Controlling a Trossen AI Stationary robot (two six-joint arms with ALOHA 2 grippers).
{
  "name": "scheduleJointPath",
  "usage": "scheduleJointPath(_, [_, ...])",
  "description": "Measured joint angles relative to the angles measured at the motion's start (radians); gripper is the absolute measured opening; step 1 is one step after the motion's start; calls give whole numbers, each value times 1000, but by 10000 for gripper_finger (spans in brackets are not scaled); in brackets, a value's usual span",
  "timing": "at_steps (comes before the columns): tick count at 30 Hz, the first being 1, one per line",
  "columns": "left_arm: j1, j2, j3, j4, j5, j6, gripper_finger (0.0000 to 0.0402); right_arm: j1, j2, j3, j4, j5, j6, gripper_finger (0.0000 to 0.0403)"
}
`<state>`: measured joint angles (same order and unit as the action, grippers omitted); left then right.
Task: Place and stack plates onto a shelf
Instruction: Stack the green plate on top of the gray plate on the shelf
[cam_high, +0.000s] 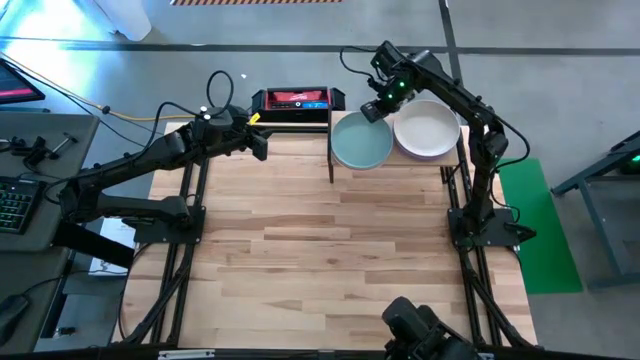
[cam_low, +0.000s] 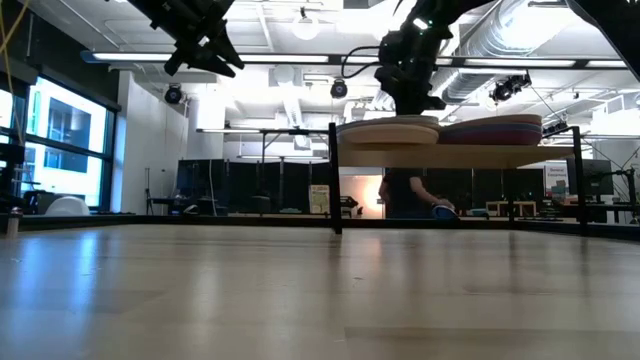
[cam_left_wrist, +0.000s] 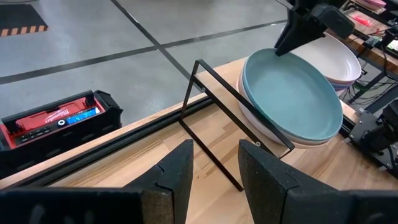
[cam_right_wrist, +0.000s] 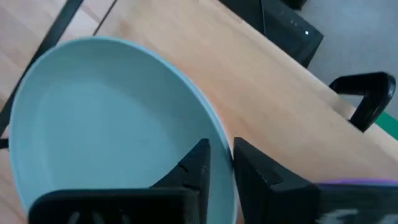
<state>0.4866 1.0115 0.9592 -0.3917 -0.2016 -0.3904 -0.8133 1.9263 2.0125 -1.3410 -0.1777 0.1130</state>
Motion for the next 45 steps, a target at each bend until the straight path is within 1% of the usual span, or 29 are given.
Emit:
scheduleJointPath(6, [0,0,0,0,-3,0,117,5,0,0,-13,-1,15,9])
scheduleJointPath(8, [0,0,0,0,-3,0,117,6,0,0,-21,-3,18,3])
scheduleJointPath(19, [0,0,0,0,-3,0,117,7,0,0,-66,12,86,1])
scheduleJointPath(27, [0,0,0,0,-3,0,117,16,0,0,-66,16,76,3])
scheduleJointPath(31, [0,0,0,0,-3,0,117,18,0,0,-68,16,65,17])
scheduleJointPath(39, [0,0,0,-1,11,0,117,19,0,2,-69,8,71,86])
scheduleJointPath(42, [0,0,0,-12,12,0,117,19,0,28,-73,-3,74,102])
scheduleJointPath(45, [0,0,0,-34,12,0,117,15,0,79,-96,-24,99,107])
